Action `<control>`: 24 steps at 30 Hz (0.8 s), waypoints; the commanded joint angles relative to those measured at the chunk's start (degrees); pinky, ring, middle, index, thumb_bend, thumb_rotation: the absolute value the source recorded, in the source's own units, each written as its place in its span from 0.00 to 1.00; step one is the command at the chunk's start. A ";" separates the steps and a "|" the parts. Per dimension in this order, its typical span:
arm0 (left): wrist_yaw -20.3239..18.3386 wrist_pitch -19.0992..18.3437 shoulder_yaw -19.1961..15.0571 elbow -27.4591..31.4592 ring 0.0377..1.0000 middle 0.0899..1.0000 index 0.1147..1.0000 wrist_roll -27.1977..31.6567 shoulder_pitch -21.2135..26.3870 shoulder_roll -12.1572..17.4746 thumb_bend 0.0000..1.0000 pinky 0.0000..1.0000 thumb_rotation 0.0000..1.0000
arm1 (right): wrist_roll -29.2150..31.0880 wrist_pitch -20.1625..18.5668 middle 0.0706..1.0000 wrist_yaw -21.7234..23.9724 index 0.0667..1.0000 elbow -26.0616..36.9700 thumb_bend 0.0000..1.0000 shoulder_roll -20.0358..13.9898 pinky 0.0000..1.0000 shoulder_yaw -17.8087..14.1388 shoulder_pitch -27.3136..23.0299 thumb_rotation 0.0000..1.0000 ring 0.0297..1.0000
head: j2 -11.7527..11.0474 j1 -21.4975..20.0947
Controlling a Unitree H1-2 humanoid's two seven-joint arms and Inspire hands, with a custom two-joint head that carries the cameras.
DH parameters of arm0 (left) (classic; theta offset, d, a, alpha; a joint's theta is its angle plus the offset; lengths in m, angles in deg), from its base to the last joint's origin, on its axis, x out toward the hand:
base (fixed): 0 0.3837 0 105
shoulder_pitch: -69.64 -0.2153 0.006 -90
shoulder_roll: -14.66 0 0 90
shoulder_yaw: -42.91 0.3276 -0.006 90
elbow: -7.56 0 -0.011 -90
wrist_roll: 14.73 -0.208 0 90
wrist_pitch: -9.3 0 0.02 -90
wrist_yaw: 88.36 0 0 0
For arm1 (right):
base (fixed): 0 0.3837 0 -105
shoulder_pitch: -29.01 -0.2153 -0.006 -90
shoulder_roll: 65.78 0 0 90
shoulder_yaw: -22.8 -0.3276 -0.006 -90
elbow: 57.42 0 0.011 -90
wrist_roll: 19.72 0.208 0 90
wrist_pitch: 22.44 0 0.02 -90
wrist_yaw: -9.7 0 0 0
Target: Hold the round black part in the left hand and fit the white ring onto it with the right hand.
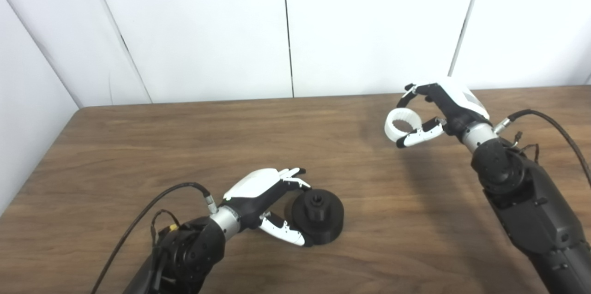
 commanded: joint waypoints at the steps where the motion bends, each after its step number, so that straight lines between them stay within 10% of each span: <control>1: -0.73 -0.50 0.15 -0.41 1.00 1.00 0.73 0.06 1.34 0.33 1.00 0.95 0.39 | -0.68 -0.99 0.83 1.22 0.45 6.06 0.52 -0.28 0.82 -0.32 -2.03 0.14 0.89 | 0.07 0.04; 24: -0.77 -0.74 0.30 -0.19 1.00 1.00 0.74 -0.33 1.57 0.27 1.00 0.95 0.39 | 0.58 -4.77 0.84 10.44 0.45 26.19 0.52 3.51 0.83 1.23 4.25 0.14 0.89 | 0.09 0.27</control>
